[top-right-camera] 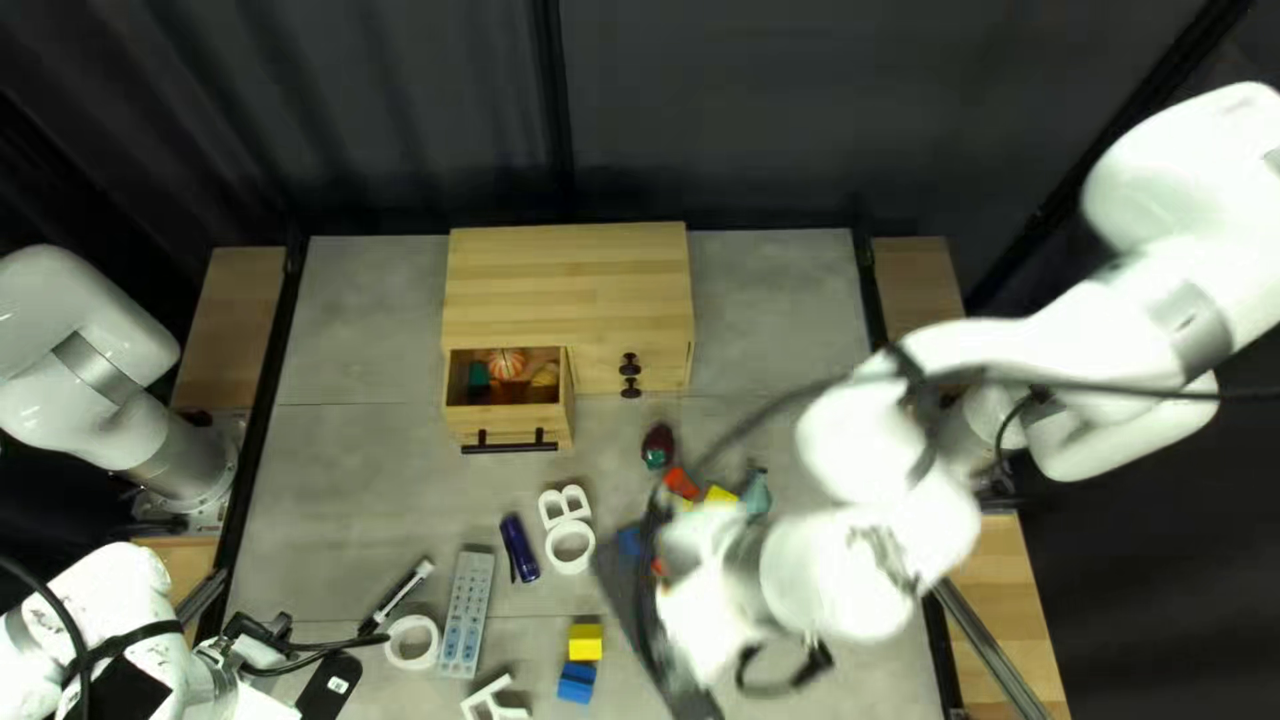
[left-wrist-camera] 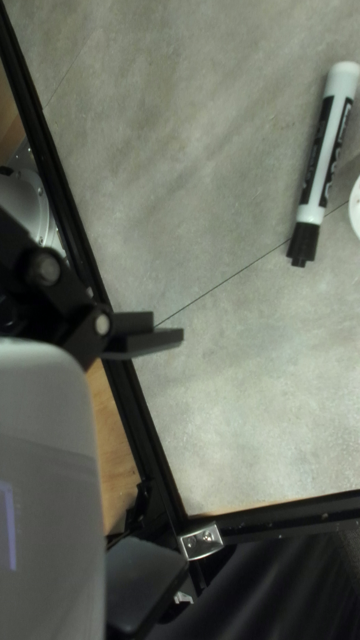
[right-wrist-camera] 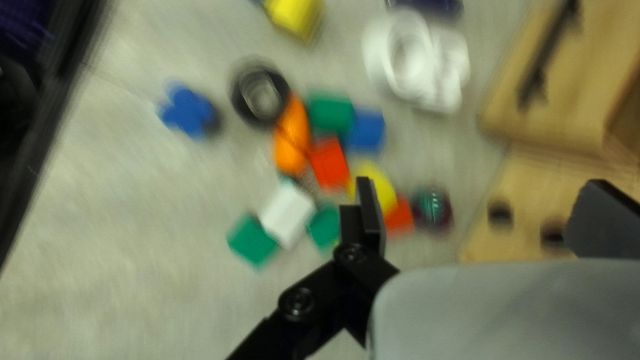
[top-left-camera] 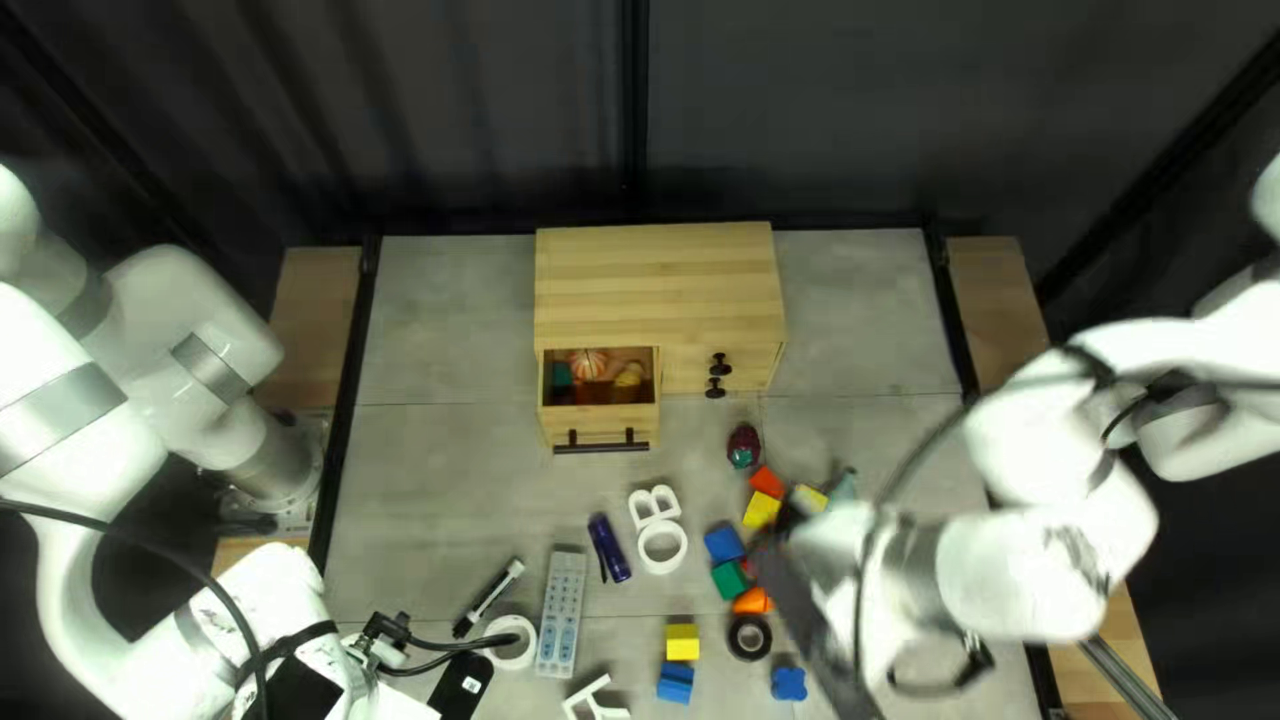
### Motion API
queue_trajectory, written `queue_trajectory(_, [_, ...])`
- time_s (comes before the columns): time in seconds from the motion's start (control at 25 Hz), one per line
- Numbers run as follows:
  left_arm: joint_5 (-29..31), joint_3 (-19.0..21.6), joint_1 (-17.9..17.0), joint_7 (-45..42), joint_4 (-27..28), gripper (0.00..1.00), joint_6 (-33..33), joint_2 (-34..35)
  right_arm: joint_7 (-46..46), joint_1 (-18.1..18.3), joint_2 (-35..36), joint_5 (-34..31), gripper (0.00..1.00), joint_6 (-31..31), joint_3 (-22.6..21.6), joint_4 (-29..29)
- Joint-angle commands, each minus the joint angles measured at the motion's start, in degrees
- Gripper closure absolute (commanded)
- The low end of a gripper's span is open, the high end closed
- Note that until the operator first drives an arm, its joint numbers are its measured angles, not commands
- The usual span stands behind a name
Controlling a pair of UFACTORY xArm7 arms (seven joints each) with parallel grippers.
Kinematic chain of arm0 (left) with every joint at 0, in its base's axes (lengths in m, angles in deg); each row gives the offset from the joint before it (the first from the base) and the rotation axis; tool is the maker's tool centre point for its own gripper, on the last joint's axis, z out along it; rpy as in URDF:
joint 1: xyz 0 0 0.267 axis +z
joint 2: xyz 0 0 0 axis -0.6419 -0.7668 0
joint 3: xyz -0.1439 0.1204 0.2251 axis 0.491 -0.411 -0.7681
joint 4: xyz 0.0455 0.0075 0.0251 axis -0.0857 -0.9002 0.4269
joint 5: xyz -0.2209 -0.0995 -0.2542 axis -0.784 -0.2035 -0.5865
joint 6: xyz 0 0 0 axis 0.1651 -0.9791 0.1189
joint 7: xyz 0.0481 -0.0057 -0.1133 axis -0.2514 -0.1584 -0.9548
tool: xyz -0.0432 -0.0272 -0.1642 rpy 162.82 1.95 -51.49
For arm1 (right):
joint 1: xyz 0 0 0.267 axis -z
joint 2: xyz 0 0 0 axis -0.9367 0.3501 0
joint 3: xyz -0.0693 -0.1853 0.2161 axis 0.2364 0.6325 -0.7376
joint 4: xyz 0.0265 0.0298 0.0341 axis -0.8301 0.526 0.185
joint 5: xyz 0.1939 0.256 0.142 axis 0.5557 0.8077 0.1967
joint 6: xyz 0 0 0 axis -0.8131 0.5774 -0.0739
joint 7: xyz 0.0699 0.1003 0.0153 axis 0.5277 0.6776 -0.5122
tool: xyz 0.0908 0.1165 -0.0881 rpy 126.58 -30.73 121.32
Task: Open drawers and place objects into drawer and close
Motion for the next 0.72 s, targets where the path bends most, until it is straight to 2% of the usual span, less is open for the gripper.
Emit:
queue_trajectory(0.04, [0.00,0.00,0.00,0.00,0.00,0.00,0.00,0.00,-14.14,-1.18,2.07,3.95,0.00,-8.73,0.73,3.09])
queue_trajectory(0.2, [0.00,0.00,0.00,0.00,0.00,0.00,0.00,0.00,-29.06,-0.06,5.38,12.28,0.00,-9.81,1.74,2.53])
queue_trajectory(0.28, [0.00,0.00,0.00,0.00,0.00,0.00,0.00,0.00,-29.03,0.87,6.72,12.65,0.00,-7.56,2.27,1.63])
queue_trajectory(0.6, [0.00,0.00,0.00,0.00,0.00,0.00,0.00,0.00,-27.88,0.63,7.03,11.59,0.00,-6.75,2.06,1.37])
queue_trajectory(0.64, [0.00,0.00,0.00,0.00,0.00,0.00,0.00,0.00,-27.36,0.57,8.34,11.80,0.00,-4.31,2.10,-0.72])
queue_trajectory(0.72, [0.00,0.00,0.00,0.00,0.00,0.00,0.00,0.00,-24.90,-0.67,15.59,10.51,0.00,4.79,2.49,-10.30])
